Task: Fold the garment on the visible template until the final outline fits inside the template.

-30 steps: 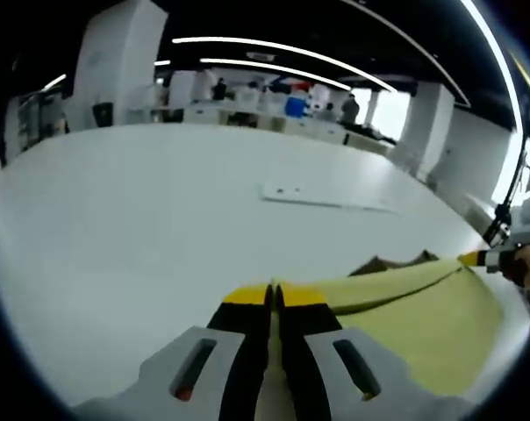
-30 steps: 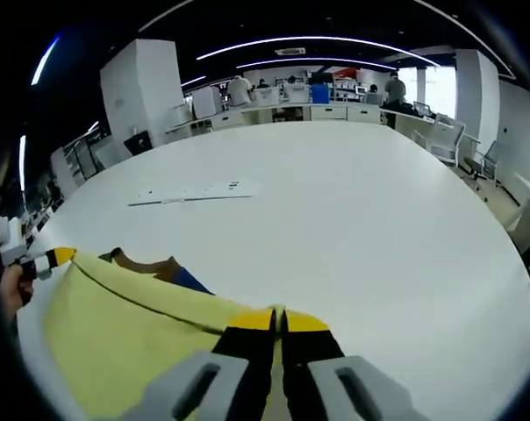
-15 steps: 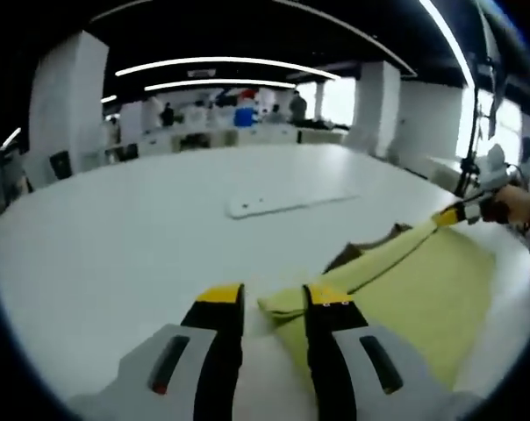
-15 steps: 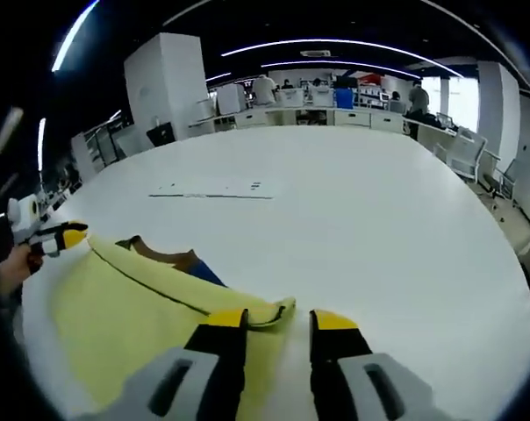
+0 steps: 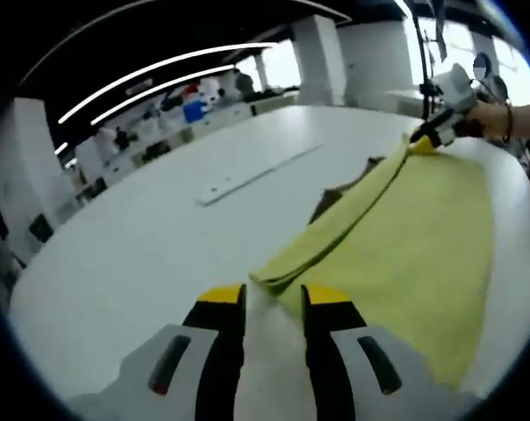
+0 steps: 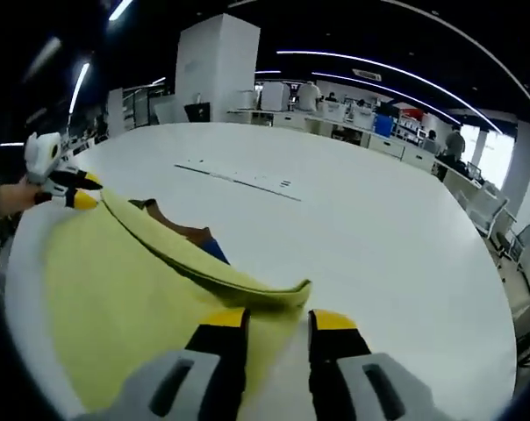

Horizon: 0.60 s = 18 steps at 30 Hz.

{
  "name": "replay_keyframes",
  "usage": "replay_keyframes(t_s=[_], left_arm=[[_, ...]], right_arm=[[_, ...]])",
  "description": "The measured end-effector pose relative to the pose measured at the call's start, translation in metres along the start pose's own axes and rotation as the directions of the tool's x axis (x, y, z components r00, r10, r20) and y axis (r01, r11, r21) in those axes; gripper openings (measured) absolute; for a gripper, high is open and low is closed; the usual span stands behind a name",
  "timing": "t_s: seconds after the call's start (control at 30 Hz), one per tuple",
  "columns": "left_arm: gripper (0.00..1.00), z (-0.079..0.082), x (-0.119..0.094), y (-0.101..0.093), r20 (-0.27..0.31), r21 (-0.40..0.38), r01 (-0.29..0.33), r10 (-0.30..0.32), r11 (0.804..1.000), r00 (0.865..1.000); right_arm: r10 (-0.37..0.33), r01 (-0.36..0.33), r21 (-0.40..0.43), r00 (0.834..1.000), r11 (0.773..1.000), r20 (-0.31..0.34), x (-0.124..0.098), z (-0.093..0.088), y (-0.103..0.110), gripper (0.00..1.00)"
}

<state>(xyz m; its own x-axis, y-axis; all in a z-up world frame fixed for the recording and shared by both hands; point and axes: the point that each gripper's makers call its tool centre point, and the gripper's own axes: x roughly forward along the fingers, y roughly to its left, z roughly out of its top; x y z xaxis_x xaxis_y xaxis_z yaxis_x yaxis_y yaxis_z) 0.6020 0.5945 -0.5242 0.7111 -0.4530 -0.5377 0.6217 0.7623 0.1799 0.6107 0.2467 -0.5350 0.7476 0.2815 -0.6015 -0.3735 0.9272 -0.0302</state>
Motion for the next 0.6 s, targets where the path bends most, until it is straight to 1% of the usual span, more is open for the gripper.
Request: replay_keyframes(t_s=[0.07,0.17,0.23,0.27,0.3,0.33,0.37,0.4,0.43,0.47,0.5,0.6], left_arm=[[0.2,0.002,0.003,0.0,0.001,0.004,-0.011,0.011,1.0,1.0],[0.2,0.006,0.013,0.009,0.019,-0.055,-0.04,0.041,0.998,0.999],[0.2,0.006,0.018,0.01,0.021,-0.06,-0.046,0.047,0.997,0.999],[0.19,0.004,0.024,0.015,0.024,-0.069,-0.054,0.055,0.996,0.998],[0.19,0.003,0.026,0.018,0.027,-0.096,-0.06,0.063,0.994,0.998],[0.19,0.006,0.029,0.021,0.053,-0.161,-0.061,0.071,0.985,0.996],[0.19,0.007,0.031,0.023,0.06,-0.188,-0.065,0.078,0.98,0.995],[0.19,0.009,0.032,0.026,0.068,-0.237,-0.078,0.096,0.968,0.993],[0.2,0.011,0.033,0.027,0.08,-0.273,-0.076,0.101,0.959,0.992],[0.21,0.014,0.033,0.028,0.095,-0.317,-0.076,0.112,0.945,0.989],[0.21,0.016,0.033,0.029,0.105,-0.335,-0.078,0.119,0.939,0.987],[0.22,0.022,0.028,0.029,0.123,-0.343,-0.08,0.129,0.936,0.984]], right_arm=[[-0.006,0.006,0.051,1.0,0.999,0.011,0.002,0.002,-0.004,0.22],[-0.023,0.018,0.118,0.999,0.993,0.041,0.005,0.007,-0.009,0.22],[-0.028,0.02,0.143,0.998,0.99,0.05,0.006,0.009,-0.012,0.23],[-0.032,0.024,0.152,0.998,0.988,0.05,0.006,0.009,-0.011,0.23],[-0.037,0.028,0.159,0.998,0.987,0.053,0.008,0.01,-0.013,0.23],[-0.043,0.033,0.165,0.998,0.986,0.053,0.01,0.011,-0.016,0.23],[-0.051,0.041,0.173,0.997,0.984,0.057,0.008,0.01,-0.015,0.22],[-0.061,0.049,0.182,0.996,0.982,0.062,0.007,0.011,-0.016,0.22],[-0.064,0.052,0.188,0.996,0.981,0.06,0.009,0.011,-0.018,0.22],[-0.068,0.055,0.193,0.996,0.98,0.058,0.01,0.01,-0.019,0.22],[-0.069,0.057,0.197,0.996,0.979,0.055,0.01,0.01,-0.02,0.22],[-0.072,0.06,0.207,0.996,0.977,0.052,0.01,0.009,-0.019,0.23]])
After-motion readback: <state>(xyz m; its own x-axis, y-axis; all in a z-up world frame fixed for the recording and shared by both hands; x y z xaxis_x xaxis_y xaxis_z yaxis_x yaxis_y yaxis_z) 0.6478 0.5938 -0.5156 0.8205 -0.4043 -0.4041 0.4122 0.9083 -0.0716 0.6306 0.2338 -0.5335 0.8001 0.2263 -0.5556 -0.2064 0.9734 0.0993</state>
